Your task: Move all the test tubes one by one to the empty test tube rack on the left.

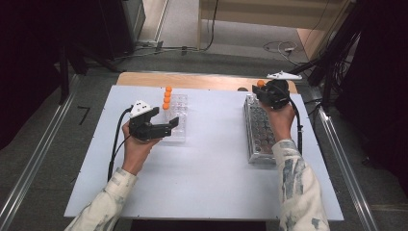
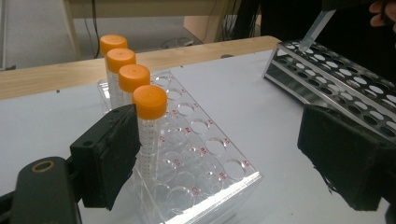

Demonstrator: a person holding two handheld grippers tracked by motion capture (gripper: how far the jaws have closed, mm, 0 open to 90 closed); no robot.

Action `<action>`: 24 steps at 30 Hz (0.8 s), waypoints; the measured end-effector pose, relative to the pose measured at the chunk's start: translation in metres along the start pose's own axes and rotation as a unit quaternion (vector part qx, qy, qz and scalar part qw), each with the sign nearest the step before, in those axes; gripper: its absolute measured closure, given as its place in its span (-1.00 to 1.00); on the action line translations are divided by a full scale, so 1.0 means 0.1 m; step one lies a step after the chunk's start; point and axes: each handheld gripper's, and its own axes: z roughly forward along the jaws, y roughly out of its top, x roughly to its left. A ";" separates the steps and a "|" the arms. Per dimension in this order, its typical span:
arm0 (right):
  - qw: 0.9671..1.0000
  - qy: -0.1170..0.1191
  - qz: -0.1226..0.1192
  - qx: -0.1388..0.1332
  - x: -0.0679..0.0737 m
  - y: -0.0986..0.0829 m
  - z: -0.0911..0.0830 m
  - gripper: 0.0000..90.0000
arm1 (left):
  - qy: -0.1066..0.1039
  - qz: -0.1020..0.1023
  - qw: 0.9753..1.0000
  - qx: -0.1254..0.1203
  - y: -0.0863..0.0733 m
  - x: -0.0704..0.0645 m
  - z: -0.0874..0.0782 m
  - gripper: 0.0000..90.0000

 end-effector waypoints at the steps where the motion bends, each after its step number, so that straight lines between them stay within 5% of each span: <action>1: 1.000 0.003 -0.001 -0.001 0.01 0.01 -0.03 0.58 | -0.001 0.000 1.000 0.000 0.00 0.00 0.00 -0.70; 13: 0.998 0.055 -0.038 0.012 0.27 -0.07 -0.21 0.59 | -0.014 0.010 1.000 0.000 0.02 -0.10 -0.02 -0.70; 24: 0.990 0.109 -0.084 0.023 0.66 -0.23 -0.25 0.59 | -0.028 0.018 0.999 -0.002 0.04 -0.19 -0.03 -0.70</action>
